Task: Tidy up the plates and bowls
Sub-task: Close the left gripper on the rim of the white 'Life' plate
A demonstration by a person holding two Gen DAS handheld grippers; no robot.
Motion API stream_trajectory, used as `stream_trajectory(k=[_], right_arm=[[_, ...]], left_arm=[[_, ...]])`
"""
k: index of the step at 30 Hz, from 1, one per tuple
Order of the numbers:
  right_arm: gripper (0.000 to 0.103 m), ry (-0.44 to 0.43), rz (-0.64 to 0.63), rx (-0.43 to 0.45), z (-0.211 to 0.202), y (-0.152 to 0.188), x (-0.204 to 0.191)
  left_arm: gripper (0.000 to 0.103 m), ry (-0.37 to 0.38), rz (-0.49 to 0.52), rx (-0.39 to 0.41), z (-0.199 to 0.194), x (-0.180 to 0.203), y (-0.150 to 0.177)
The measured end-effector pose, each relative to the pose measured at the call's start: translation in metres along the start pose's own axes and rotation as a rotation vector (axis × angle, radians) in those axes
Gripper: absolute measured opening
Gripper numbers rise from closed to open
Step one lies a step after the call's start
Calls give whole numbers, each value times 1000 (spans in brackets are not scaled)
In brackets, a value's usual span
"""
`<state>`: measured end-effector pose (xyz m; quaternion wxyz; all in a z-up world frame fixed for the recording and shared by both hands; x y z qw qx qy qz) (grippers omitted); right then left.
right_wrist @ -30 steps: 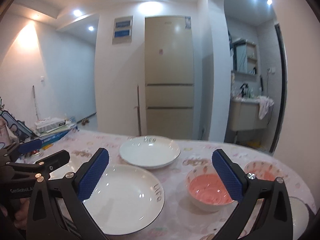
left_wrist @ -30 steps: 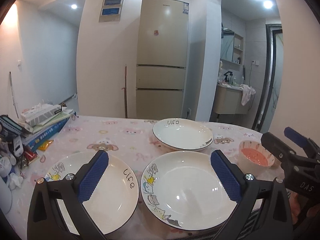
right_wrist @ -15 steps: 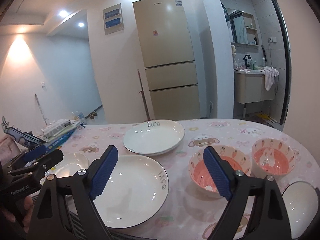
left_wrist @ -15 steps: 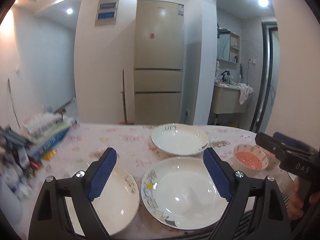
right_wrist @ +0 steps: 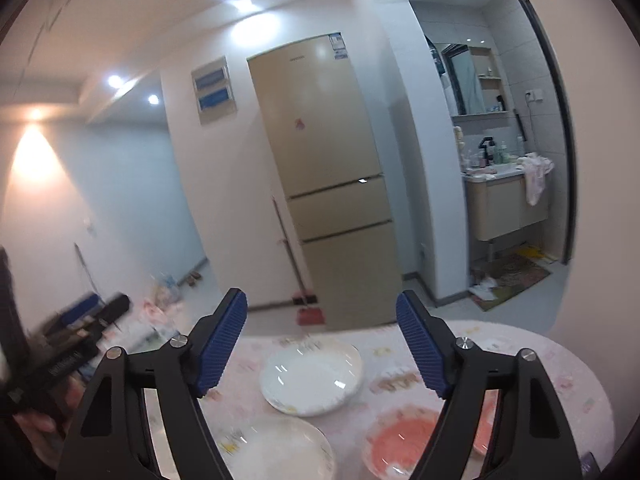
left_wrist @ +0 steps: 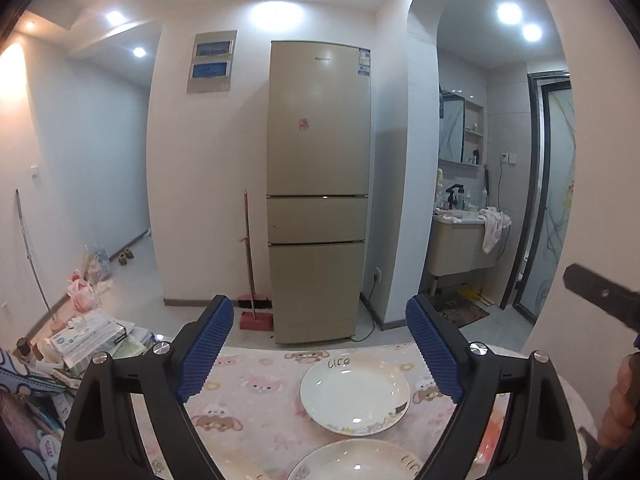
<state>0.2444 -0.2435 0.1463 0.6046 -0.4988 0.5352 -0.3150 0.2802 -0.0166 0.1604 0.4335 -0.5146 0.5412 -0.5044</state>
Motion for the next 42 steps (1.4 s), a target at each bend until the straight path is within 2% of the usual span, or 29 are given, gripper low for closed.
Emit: stream_trajectory(k=[2, 3, 5, 8, 10, 12, 17, 19, 21, 22, 23, 24, 25, 28, 33, 35, 36, 38, 42], right_arm=[[77, -134, 15, -45, 15, -11, -17], [77, -141, 20, -41, 21, -16, -21], [77, -55, 7, -23, 34, -23, -17], [77, 44, 5, -42, 63, -19, -5], [77, 64, 34, -101, 85, -5, 3], [77, 89, 52, -146, 106, 15, 13], [76, 164, 64, -228, 135, 57, 40], [76, 187, 66, -252, 142, 77, 53], [76, 225, 98, -306, 150, 92, 66], [75, 226, 106, -322, 155, 97, 70], [75, 235, 108, -337, 159, 103, 74], [75, 256, 107, -357, 163, 111, 80], [75, 273, 106, -379, 168, 119, 84], [75, 290, 118, -472, 183, 148, 93], [75, 269, 246, -612, 197, 200, 110], [75, 256, 288, -660, 201, 216, 114], [73, 251, 302, -675, 203, 223, 115], [62, 268, 332, -694, 204, 236, 119], [54, 269, 405, -737, 206, 252, 127]], left_arm=[[83, 15, -28, -37, 15, -1, 1], [83, 29, -48, -55, 24, -2, 4], [83, 14, -59, -78, 42, -7, 7], [78, -69, -42, -89, 68, -16, 14], [76, -132, -47, -96, 78, -23, 26], [76, -104, -52, -118, 86, -20, 39], [76, -62, 22, -217, 124, -15, 80], [76, -38, 2, -248, 138, -15, 97], [76, 48, -65, -326, 162, -15, 124], [76, 54, -81, -352, 169, -17, 132], [71, 32, -99, -391, 180, -24, 147], [61, 15, -104, -410, 184, -28, 155], [58, -3, -113, -445, 190, -33, 166], [58, -2, -152, -513, 204, -42, 192], [58, 7, -240, -607, 218, -49, 223], [58, -44, -248, -625, 218, -60, 237], [58, -46, -249, -632, 218, -62, 241], [58, -26, -263, -656, 222, -66, 247], [58, -16, -321, -694, 226, -69, 260]])
Point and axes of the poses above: each gripper's, at about its wrist camera, not at the fingertips, and z roughly the way its jaws point, x to its right, y to its underside, the point moved 8 cm from there along z, roughly the way its jaws point, and after that the axes turned 11 degrees about x, right-handed, at the moved point
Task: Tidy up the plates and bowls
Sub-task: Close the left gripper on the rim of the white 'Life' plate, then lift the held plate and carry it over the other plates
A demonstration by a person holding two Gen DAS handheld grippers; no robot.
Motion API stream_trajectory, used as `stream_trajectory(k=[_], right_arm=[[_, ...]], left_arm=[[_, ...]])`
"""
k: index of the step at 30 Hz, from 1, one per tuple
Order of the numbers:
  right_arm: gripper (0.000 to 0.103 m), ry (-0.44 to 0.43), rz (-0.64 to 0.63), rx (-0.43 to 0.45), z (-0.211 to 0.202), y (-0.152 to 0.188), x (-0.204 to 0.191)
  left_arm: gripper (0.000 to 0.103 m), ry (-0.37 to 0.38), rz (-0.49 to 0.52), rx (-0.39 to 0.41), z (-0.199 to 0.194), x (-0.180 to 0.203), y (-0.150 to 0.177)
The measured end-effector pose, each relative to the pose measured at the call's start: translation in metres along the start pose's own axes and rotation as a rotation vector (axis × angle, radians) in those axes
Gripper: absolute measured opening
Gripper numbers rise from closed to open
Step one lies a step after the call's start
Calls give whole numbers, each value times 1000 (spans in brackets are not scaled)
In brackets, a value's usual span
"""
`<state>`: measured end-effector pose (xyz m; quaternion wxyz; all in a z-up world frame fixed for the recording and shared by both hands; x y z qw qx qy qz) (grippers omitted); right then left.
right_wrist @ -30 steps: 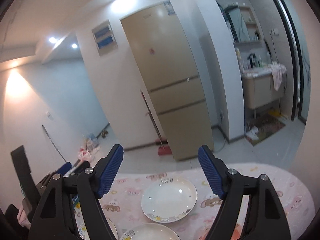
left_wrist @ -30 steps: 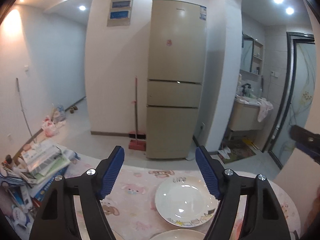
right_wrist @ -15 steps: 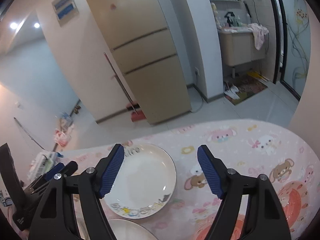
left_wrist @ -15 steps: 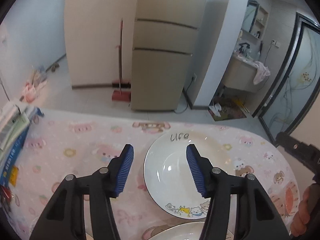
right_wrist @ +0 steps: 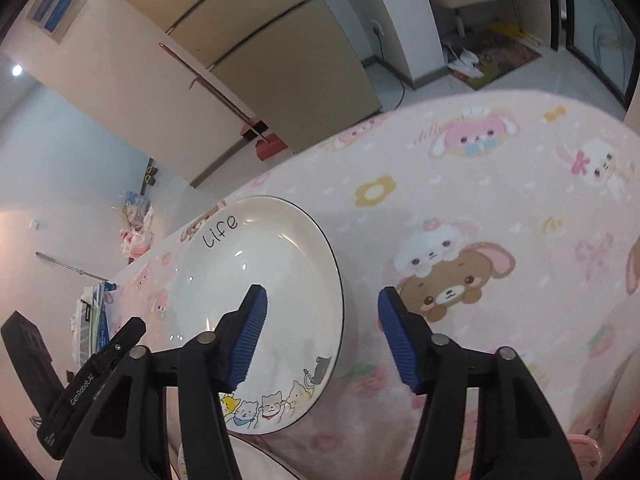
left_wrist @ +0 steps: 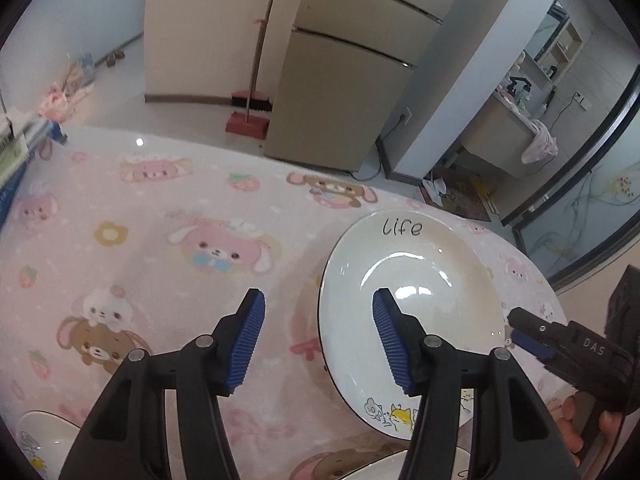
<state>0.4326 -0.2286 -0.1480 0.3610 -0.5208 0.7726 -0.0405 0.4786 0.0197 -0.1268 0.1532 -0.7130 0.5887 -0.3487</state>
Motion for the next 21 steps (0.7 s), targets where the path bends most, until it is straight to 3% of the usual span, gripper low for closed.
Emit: stream_trajectory(k=[3, 7, 8, 9, 11, 16, 18, 20, 21], right_arm=[[50, -18, 29, -24, 5, 3, 3], [35, -35, 57, -40, 16, 4, 5], [31, -40, 63, -46, 17, 5, 7], [31, -42, 71, -51, 18, 6, 8], [30, -42, 82, -53, 21, 7, 10], [28, -35, 104, -58, 21, 8, 14], [21, -48, 106, -70, 24, 10, 13], [7, -44, 94, -77, 26, 12, 12], [7, -35, 90, -66, 26, 12, 11]], left_arm=[[58, 42, -32, -68, 11, 0, 11], [57, 62, -52, -89, 16, 1, 16], [53, 52, -47, -92, 19, 0, 18], [39, 50, -44, -97, 22, 0, 20], [23, 92, -46, -119, 28, 4, 25], [20, 86, -23, -113, 31, 9, 29], [19, 85, -25, -125, 34, 9, 32], [19, 97, -50, -163, 40, 9, 40], [19, 92, -49, -157, 40, 10, 39]])
Point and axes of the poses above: each gripper's, at about its wrist camera, not at the fingertips, and z roughly the way its jaws point, x to its right, y to its underside, the point moved 8 cm from there along z, roughly the way its jaws point, and after that the axes turned 11 degrees about x, right-handed, at the moved point
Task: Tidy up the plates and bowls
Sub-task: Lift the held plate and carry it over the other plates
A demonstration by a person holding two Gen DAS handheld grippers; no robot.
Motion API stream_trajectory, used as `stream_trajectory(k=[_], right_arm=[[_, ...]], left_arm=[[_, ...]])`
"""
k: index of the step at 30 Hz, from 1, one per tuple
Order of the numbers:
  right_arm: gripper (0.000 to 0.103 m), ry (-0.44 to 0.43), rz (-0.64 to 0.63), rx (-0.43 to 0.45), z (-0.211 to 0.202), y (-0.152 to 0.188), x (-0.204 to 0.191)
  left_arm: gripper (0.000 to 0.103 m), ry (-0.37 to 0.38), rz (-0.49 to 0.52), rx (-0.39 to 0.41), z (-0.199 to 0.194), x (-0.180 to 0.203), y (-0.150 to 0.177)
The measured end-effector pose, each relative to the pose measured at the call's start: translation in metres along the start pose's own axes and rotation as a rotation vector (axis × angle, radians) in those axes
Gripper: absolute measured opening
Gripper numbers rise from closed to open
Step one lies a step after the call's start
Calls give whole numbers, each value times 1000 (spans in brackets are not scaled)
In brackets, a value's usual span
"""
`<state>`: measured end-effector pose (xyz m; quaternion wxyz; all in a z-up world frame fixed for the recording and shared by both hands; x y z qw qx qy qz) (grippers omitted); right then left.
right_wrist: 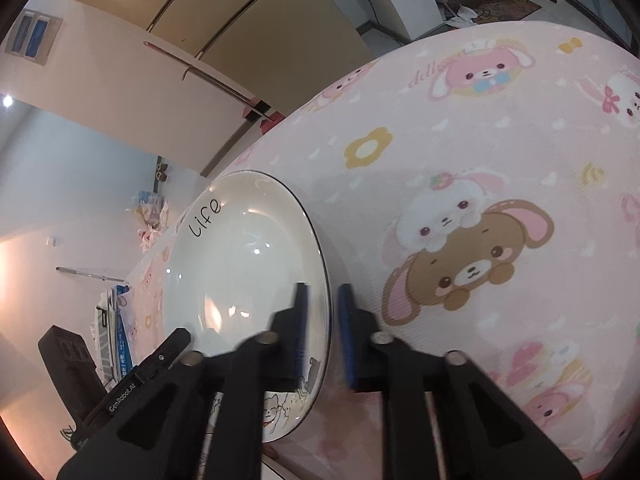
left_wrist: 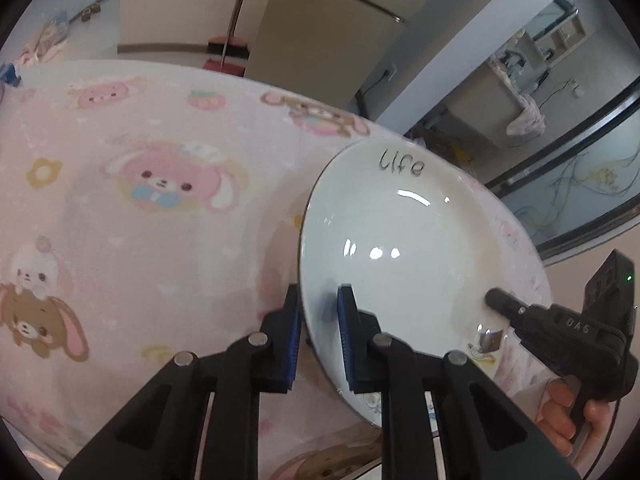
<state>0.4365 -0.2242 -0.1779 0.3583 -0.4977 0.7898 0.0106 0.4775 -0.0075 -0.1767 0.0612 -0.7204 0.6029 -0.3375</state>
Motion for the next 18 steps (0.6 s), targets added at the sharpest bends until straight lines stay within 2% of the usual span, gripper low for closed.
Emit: stream_trajectory(k=[3, 5, 8, 9, 12, 18], right_arm=[[7, 26, -29, 9, 0, 1, -3], [7, 23, -23, 8, 1, 1, -3], [8, 15, -5, -5, 2, 2, 1], [8, 25, -27, -13, 3, 3, -1], [10, 81, -126, -12, 3, 7, -10], [9, 53, -84, -23, 5, 6, -6]], left_arm=[[19, -34, 71, 6, 0, 9, 2], [20, -45, 82, 12, 2, 10, 2], [19, -62, 51, 21, 0, 6, 2], [18, -80, 32, 16, -2, 4, 2], [18, -116, 68, 27, -5, 4, 4], [17, -97, 14, 17, -6, 0, 2]])
Point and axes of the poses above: each gripper's, at about its wrist camera, not at the fingertips, and z roughly the way its jaws point, x to its right, y to its underside, the point moved 8 cm from there along z, roughly the way its jaws point, and after that the axes turned 11 degrees about x, right-handed, at the moved point
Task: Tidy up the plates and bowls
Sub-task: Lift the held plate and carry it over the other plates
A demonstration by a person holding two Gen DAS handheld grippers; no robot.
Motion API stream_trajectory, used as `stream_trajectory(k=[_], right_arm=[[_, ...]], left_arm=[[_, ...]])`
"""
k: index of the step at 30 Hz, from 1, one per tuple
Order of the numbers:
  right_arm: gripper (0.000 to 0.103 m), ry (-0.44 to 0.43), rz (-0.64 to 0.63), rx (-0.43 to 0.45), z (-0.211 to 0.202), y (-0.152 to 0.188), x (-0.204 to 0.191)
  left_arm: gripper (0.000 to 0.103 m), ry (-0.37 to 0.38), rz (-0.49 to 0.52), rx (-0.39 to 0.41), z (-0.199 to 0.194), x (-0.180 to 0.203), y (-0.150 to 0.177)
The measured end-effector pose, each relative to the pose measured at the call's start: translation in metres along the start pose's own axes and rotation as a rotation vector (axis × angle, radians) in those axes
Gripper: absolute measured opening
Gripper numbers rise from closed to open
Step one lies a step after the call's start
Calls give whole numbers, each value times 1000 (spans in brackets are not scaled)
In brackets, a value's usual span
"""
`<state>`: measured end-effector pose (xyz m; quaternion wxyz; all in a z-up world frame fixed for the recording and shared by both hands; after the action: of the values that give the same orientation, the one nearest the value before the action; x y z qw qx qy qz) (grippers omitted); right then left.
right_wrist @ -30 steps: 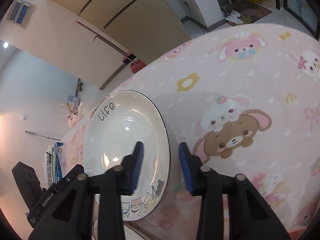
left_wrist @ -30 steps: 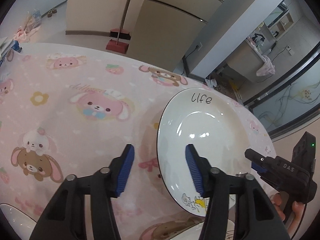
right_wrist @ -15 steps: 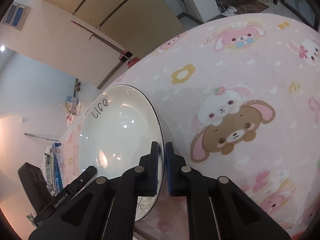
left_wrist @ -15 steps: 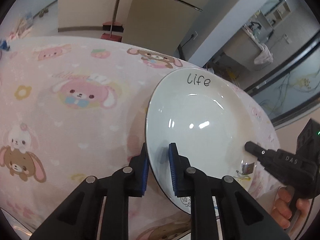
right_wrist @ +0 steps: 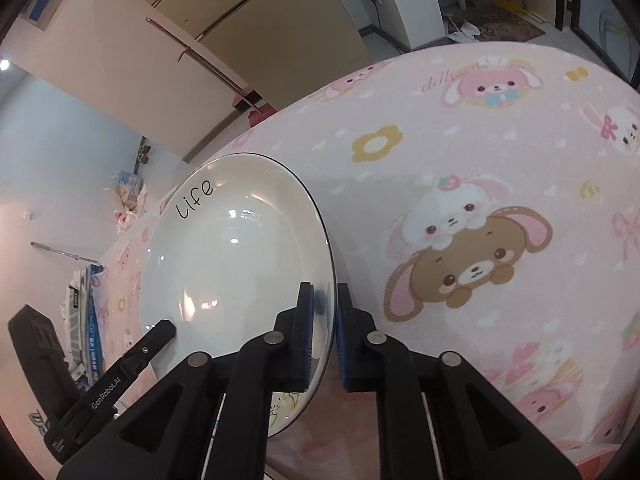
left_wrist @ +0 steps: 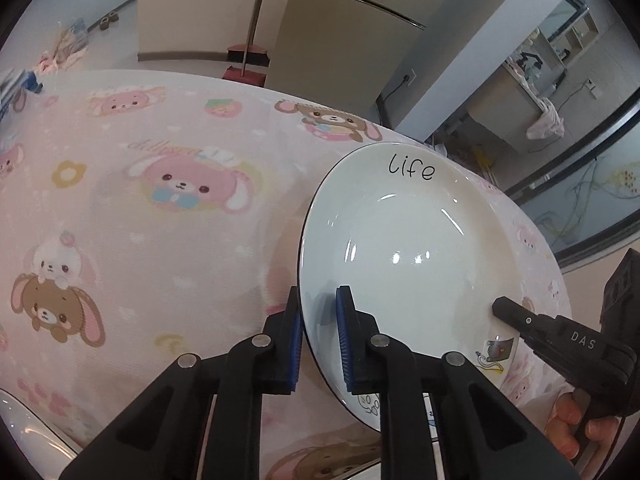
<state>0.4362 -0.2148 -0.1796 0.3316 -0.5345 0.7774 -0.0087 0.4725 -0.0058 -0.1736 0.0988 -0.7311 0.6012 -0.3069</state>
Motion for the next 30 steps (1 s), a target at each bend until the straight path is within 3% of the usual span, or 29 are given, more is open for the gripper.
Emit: stream_trajectory(k=[10, 16, 23, 30], right_arm=[[10, -3, -64, 65, -20, -4, -19], [10, -33, -31, 84, -31, -9, -22], [10, -67, -49, 142, -56, -18, -30], [11, -35, -79, 184, -91, -12, -40]], left_arm=[[17, -38, 8, 61, -26, 4, -11], [17, -12, -6, 39, -36, 5, -10], [17, -12, 22, 75, -61, 17, -13], [17, -1, 36, 90, -100, 29, -6]])
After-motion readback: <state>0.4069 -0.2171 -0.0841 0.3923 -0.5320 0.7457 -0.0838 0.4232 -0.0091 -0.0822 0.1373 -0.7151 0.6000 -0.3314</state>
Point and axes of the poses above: each gripper's, at about its wrist camera, not at the fingertips, and z roughly the way its jaws point, x to its right, y to its underside, the point moved 8 cm from there along z, roughly the way its jaws point, and after that the axes turned 11 degrees about x, right-handed, at the moved point
